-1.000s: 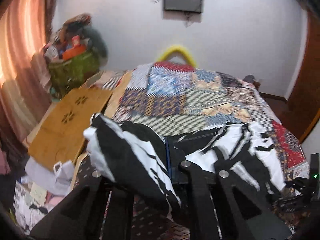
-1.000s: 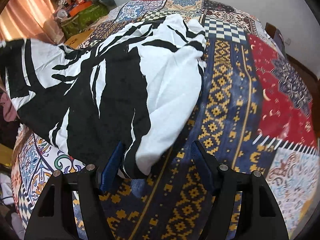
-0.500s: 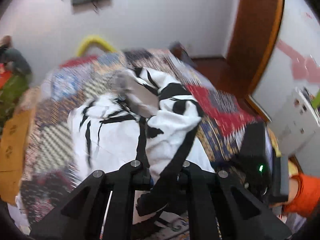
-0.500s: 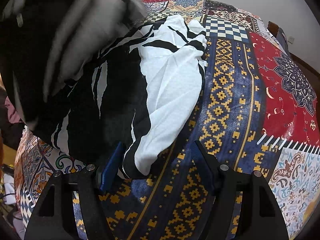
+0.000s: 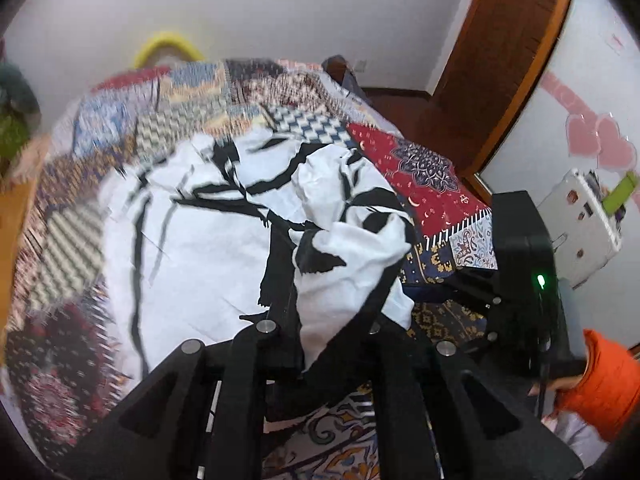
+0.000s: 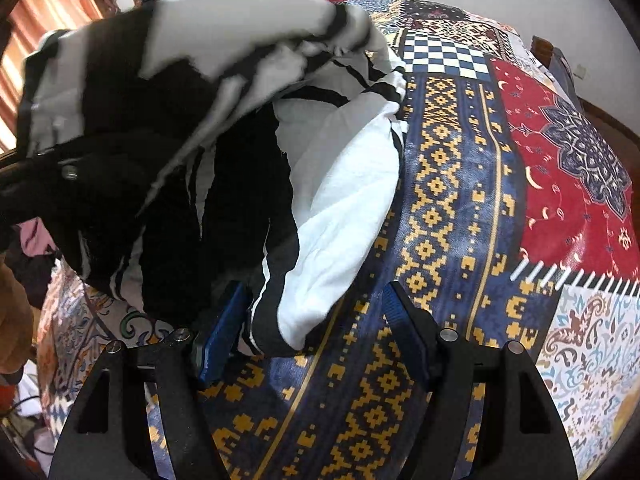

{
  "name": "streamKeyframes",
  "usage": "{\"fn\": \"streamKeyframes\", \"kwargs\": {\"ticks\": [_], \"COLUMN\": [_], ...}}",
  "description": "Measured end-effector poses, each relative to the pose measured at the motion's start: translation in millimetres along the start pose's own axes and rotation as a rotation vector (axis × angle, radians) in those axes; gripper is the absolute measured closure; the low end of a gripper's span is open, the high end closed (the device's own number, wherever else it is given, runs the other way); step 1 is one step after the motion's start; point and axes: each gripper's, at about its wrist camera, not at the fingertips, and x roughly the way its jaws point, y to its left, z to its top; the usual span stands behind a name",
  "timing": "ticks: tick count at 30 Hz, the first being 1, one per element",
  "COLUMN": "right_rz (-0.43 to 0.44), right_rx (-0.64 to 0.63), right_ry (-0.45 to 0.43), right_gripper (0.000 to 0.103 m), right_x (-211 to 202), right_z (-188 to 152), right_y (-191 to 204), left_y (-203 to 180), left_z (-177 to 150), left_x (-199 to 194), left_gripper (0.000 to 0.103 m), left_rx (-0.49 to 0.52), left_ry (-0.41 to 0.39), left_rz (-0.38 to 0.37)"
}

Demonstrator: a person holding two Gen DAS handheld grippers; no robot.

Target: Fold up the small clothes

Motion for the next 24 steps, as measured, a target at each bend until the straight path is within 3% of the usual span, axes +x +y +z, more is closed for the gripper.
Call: {"fn": "streamKeyframes", "kwargs": {"ticks": [3, 5, 7, 9, 13, 18, 21, 24], "right_rz": [-0.012, -0.034, -0.044, -0.058, -0.088, -0.076, -0.040, -0.031], "right_rx": [-0.002, -0.008, -0.009, -0.007, -0.016, -0.014, -0.018, -0.042], "right_ry": [-0.010, -0.025, -0.044, -0.067, -0.099, -0.161, -0.187, -0.172], "right_gripper": [0.036, 0.036, 0.036, 0.036, 0.036, 0.036, 0.036, 0.036], "right_x": [-8.4, -16.8, -27.4, -40.8, -60.1, -78.6, -76.8, -65.3], "right_z": [-1.9, -3.7, -4.5, -4.6, -2.6, 10.7, 21.7, 25.7], "right_y": [-0.6, -1.1, -2.1, -2.9, -3.9, 3.6, 11.7, 23.3], "left_y": [-11.3, -15.6, -14.8, -10.6, 8.8, 49.1, 70.1, 83.7], "left_z": [-6.0, -11.0, -12.8, -14.2, -10.6, -8.7, -16.4, -34.0], "left_x": [-12.5, -20.8, -26.5, -37.0, -55.0, -54.5, -38.3, -10.4], "left_gripper": [0.090, 0.080, 0.056, 0.045, 0.038, 0.036, 0.036, 0.036], "left_rx": [0.073, 0.085, 0.074, 0.045, -0.018, -0.089, -0.122, -0.135], "left_ry": [-0.008, -0.004, 0.000, -0.018, -0.050, -0.049, -0.005, 0.089], "left_rz": [0.026, 0.006, -0.017, -0.024, 0.013, 0.154, 0.191, 0.196]}}
